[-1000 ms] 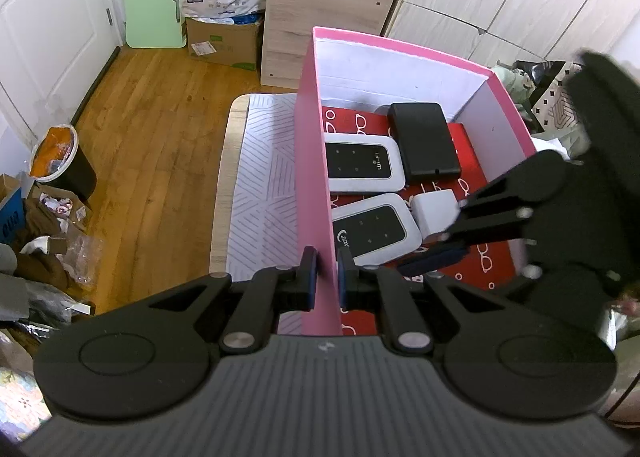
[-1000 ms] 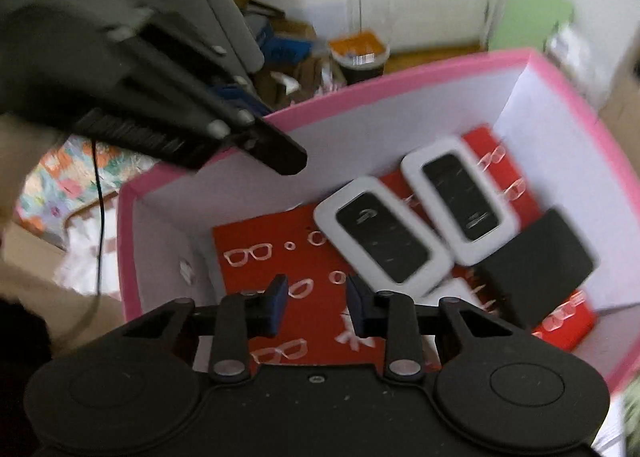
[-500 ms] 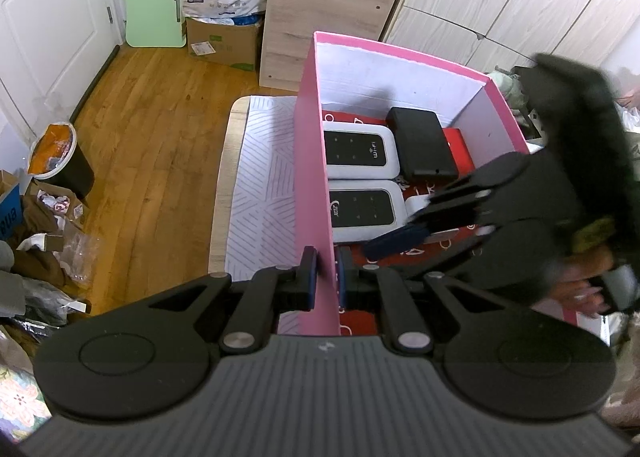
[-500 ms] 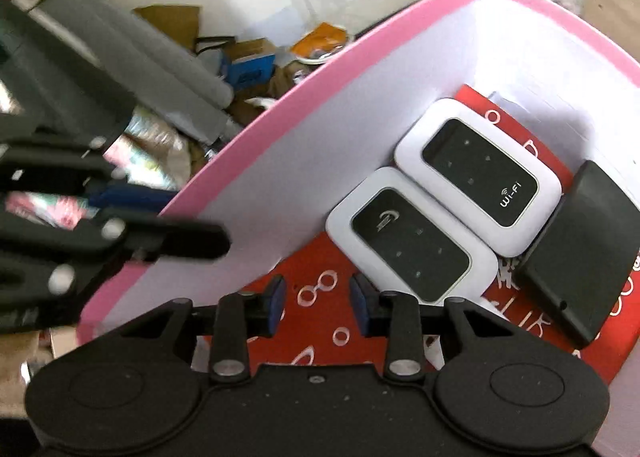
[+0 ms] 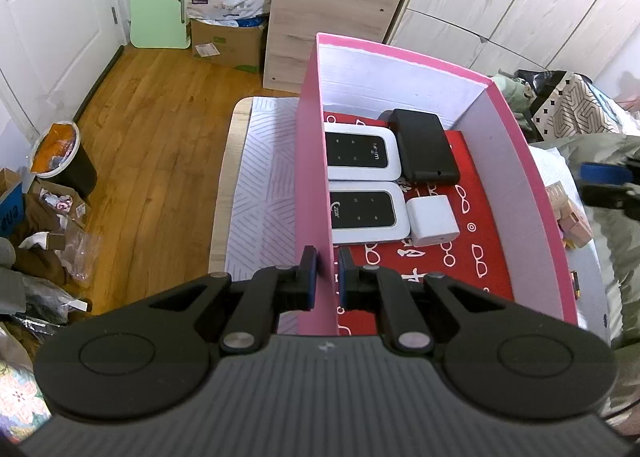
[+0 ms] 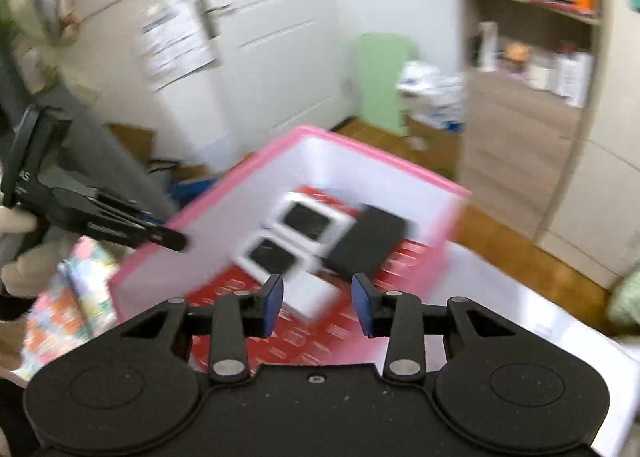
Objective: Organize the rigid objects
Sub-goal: 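Withdraw the open right tool from the box, then grasp the pink round case on the bed with the right tool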
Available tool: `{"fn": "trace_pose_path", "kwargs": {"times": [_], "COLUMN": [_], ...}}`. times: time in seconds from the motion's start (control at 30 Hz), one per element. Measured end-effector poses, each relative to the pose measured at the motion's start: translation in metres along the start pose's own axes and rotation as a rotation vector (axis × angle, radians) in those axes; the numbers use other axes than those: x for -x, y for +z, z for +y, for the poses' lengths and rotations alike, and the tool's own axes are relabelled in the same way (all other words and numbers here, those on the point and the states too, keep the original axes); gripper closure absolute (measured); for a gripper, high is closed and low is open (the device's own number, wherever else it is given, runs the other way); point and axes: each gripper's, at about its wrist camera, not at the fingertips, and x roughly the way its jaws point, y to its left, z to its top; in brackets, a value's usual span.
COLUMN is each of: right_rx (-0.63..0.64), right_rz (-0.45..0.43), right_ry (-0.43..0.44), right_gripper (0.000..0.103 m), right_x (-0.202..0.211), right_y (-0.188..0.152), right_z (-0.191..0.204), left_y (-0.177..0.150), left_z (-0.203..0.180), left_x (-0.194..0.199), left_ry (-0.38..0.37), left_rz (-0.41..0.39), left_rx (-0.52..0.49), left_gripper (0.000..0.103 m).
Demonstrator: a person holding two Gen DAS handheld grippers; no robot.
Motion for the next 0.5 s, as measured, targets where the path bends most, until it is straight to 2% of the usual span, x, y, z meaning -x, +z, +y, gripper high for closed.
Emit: {"fn": "trace_pose_path", "kwargs": {"times": [0.1,0.3,0.47,0.5], "right_rx": [-0.071,-0.190,-0.303,-0.331], "right_rz": [-0.032,-0.088,-0.111,-0.116], "right_ry": [-0.109,-0.242,-0.352,-0.372], "right_gripper": [0.059,0.058,0.038,0.038], "right_x": [0.028,0.057,0.053,0.052], "right_y": [-0.027,-0.075,-0.113,-0.122], "right_z": [-0.035,-0.074,-0.096,-0.101], "left_y": [-0.001,-0.002,-0.002,-0.002], "left_z": [0.000,-0.001,-0.006,-0.006], "left_x": [0.000,0.001,0.001,0.001], "left_ry": [0.001,0.008,0.032,0.033], "left_rz": [-0.004,-0.009,-0.010,-0.010], "left_rx": [0.007,0.021,0.017,0.019], "left_gripper": [0.093,0.093,0.093,0.093]}}
